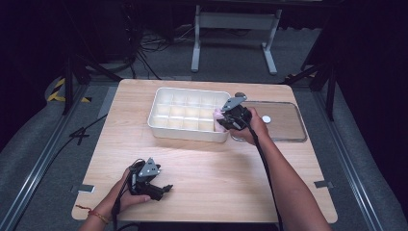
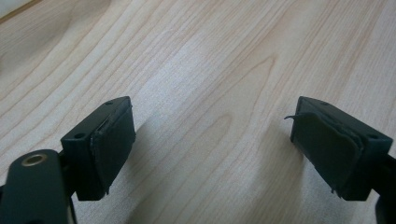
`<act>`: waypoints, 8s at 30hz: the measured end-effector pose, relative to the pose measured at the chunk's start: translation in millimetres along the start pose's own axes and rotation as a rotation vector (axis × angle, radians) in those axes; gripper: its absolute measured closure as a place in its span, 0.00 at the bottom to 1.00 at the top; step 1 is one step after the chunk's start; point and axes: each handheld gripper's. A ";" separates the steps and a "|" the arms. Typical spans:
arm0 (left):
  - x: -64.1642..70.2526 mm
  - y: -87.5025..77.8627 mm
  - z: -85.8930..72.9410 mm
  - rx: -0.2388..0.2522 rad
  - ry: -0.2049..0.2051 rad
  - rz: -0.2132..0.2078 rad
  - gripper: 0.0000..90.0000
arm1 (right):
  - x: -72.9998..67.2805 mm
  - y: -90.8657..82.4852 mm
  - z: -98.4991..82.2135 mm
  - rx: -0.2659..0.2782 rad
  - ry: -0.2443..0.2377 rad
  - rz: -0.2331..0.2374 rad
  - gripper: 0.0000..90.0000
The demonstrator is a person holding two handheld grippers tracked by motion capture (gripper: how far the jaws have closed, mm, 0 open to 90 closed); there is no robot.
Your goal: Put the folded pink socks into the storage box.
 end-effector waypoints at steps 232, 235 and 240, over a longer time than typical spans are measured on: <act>-0.4 2.4 1.1 -0.001 -0.005 0.002 0.14 | -38.8 -119.2 -76.7 -0.098 0.079 -0.043 0.42; -0.6 2.1 1.3 -0.005 -0.003 0.000 0.14 | -39.0 -122.4 -82.6 -0.108 0.079 -0.052 0.42; -0.4 2.1 1.1 -0.003 -0.004 0.002 0.14 | -42.2 -125.6 -94.1 -0.135 0.075 -0.052 0.41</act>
Point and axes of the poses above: each handheld gripper's, and its own axes: y roughly forward along the jaws, z roughly out of its top, x roughly to its right, and after that the axes turned 15 degrees about x, right-handed
